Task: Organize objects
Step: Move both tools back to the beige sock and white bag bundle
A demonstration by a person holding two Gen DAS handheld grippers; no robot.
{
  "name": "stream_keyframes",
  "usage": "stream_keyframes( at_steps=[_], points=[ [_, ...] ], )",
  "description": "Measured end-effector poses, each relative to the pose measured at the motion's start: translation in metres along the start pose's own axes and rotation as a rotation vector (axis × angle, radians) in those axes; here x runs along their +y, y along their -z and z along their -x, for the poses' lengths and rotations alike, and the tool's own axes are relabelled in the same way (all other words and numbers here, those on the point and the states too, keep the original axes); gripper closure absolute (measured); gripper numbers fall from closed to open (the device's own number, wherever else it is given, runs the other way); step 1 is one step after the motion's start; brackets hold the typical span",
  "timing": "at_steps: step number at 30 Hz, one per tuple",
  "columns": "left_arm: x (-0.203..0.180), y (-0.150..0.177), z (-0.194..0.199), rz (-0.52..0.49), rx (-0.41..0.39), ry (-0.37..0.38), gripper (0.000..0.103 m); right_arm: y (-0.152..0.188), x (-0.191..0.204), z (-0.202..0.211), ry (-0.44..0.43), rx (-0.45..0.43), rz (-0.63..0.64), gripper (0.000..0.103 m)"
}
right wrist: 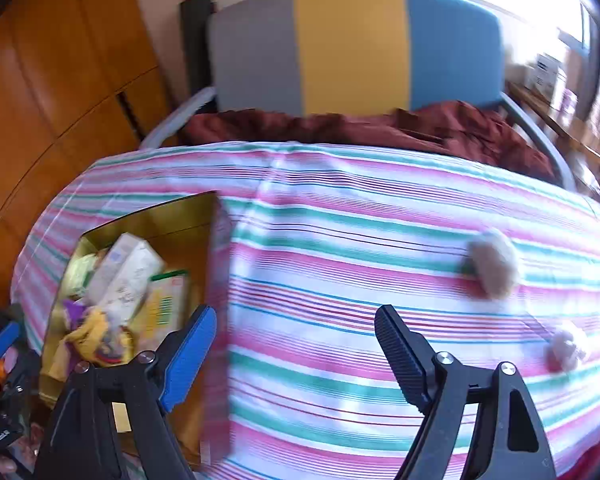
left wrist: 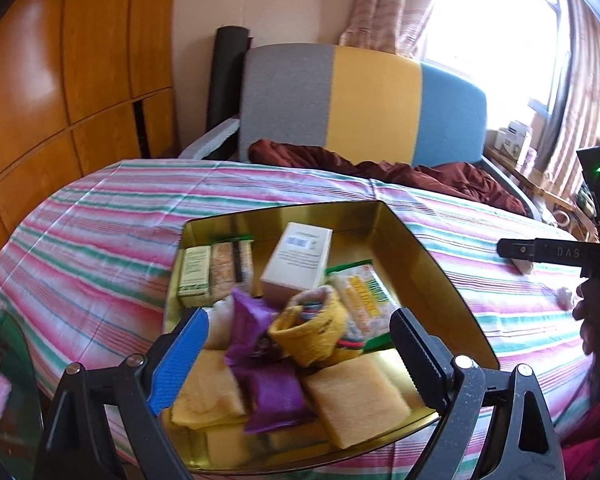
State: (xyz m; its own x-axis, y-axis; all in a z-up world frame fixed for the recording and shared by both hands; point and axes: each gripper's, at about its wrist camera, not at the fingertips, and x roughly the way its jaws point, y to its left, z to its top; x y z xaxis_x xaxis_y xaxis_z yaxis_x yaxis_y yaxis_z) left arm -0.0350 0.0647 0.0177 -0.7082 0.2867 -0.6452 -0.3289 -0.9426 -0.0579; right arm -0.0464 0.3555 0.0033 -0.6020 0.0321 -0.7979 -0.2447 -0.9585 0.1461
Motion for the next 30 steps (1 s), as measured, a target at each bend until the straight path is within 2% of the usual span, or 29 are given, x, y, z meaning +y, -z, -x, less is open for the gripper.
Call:
stream_keyframes(
  at_steps=[11,16,21,25,30],
  points=[
    [-0.062,-0.020,-0.013,-0.119,0.013,0.085,0.010,0.001,-0.153,0.032,0.235,-0.057,-0.274,0.020],
    [-0.098,-0.029,-0.022,-0.172,0.030,0.133,0.010,0.019,-0.225,0.037,0.314,-0.077,-0.462,0.020],
    [-0.141,-0.041,-0.034,-0.212,0.057,0.204,0.010,0.044,-0.277,0.046,0.242,-0.103,-0.760,0.020],
    [-0.180,-0.050,-0.046,-0.239,0.089,0.281,0.010,0.048,-0.283,0.049,0.217,-0.102,-0.803,0.020],
    [-0.226,-0.058,-0.077,-0.232,0.183,0.355,0.014,0.053,-0.292,0.057,0.207,-0.141,-0.851,0.020]
  ],
)
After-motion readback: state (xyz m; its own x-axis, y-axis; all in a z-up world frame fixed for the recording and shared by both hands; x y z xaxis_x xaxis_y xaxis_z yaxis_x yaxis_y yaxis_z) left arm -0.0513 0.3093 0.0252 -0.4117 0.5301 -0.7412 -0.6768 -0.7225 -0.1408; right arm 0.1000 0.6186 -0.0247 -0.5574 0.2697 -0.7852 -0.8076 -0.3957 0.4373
